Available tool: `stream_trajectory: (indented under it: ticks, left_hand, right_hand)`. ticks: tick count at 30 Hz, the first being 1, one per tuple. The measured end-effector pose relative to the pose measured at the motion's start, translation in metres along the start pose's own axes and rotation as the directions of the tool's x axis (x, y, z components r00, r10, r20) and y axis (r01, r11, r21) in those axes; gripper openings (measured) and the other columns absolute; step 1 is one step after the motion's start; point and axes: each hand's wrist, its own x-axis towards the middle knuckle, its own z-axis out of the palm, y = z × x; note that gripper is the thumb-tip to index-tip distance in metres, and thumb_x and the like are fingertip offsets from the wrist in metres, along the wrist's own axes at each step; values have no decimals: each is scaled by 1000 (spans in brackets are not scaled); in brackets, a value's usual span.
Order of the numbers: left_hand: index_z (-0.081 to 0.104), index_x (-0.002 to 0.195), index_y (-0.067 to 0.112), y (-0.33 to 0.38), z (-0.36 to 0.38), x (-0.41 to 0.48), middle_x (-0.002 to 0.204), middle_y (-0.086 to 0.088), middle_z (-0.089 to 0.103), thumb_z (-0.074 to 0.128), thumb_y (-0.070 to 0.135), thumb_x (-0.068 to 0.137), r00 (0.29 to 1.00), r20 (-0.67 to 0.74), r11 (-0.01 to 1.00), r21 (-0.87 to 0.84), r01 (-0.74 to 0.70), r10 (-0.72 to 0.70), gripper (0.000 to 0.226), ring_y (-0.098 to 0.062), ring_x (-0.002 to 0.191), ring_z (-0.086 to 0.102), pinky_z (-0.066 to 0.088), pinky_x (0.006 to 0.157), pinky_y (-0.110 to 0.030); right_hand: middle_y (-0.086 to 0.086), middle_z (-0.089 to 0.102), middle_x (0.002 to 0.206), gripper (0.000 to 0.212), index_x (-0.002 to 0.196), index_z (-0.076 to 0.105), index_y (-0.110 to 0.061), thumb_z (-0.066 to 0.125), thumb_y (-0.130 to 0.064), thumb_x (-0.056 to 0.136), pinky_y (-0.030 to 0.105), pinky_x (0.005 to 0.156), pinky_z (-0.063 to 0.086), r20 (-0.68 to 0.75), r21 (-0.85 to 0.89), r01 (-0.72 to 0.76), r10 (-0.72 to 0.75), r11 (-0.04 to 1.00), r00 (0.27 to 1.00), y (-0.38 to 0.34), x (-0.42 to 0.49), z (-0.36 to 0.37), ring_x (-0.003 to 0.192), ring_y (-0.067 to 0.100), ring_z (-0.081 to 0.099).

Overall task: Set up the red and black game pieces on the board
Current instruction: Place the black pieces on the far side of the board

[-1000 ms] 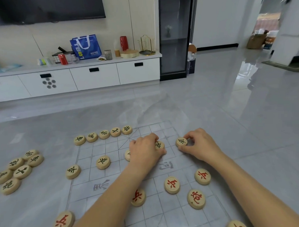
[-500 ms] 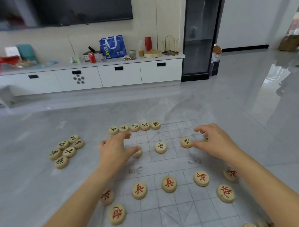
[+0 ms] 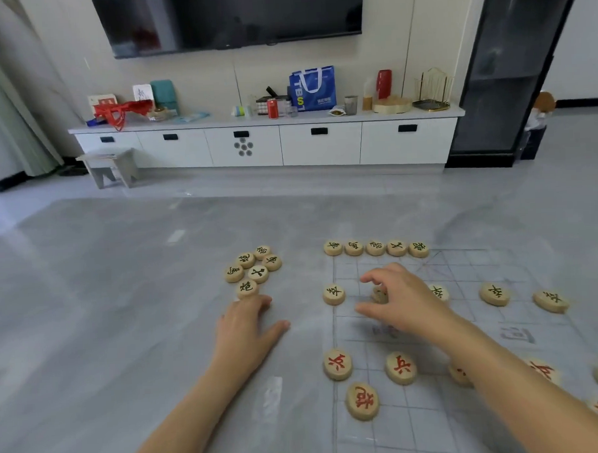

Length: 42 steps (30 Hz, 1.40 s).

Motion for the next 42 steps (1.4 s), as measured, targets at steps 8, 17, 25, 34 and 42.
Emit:
stream_trajectory:
  ticks: [8,17,25,34,42]
  left_hand:
    - [58,107,21,-2,12,2,102,7,59,40,65,69,998,-52,999,11,-41,41,61,-17,102,52,34,80,-28]
    - [43,84,27,-2,-1,-3,86,12,50,54,4,82,903,-285,878,-447,172,-322,25,-14,89,50,27,68,-18]
    - [48,89,16,-5,0,-2,88,2,54,53,3,83,910,-275,868,-472,154,-310,15,-19,81,50,31,68,-24]
    - [45,95,25,-5,9,2,92,9,54,43,35,70,978,-170,952,-300,65,-121,26,-18,92,51,37,82,-30]
    - [43,95,24,-1,9,5,93,9,52,39,42,70,993,-108,998,-51,37,-42,30,-18,100,47,28,80,-29]
  right_hand:
    - [-4,47,110,40,118,58,-25,64,-42,82,25,85,42,5,67,92,-92,994,996,-58,46,58,94,10,50]
    - [4,46,118,39,122,57,-32,58,-41,84,36,95,37,103,-162,271,-257,949,961,-111,102,96,115,23,44]
    - [4,44,121,43,118,51,-21,54,-48,85,36,93,32,89,-268,279,-265,922,960,-110,98,105,116,23,40]
    - [0,48,120,42,115,55,-21,57,-50,84,36,95,38,-111,-119,-15,2,993,994,-16,76,29,115,18,45]
    - [-2,49,117,37,111,51,-26,55,-52,84,39,89,35,-110,-217,-130,108,967,988,22,61,20,112,19,44]
